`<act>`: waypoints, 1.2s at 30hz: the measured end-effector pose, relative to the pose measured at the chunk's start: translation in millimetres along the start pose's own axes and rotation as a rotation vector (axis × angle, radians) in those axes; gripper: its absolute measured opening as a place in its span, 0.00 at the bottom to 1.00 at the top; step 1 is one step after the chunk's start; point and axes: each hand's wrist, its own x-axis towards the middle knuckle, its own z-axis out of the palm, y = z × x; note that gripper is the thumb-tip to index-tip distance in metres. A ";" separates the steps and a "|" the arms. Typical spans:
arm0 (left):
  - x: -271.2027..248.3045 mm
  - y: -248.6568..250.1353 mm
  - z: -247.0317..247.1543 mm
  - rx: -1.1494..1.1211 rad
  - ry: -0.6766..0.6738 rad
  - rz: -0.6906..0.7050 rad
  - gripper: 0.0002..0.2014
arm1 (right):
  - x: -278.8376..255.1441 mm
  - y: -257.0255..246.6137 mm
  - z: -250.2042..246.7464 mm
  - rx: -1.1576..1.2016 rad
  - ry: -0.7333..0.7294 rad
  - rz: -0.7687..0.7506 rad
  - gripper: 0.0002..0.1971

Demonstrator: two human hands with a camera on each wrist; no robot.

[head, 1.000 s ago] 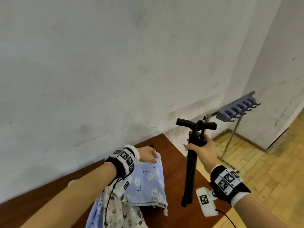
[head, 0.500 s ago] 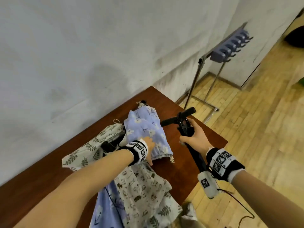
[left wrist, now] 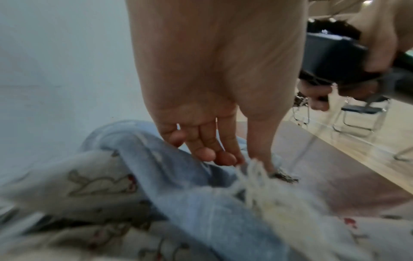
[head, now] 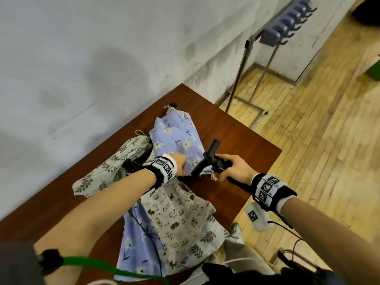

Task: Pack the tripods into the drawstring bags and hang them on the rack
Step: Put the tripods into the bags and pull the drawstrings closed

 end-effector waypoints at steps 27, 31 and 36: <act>-23.8 -31.8 10.4 -0.731 0.214 0.041 0.11 | 17.1 -27.4 41.0 0.056 -0.557 0.275 0.21; -33.4 -29.7 4.9 -0.825 0.297 0.043 0.11 | 24.4 -36.1 49.4 0.030 -0.637 0.344 0.13; -43.9 -32.0 -2.1 -0.814 0.314 0.133 0.11 | 32.4 -45.9 52.5 0.065 -0.563 0.339 0.08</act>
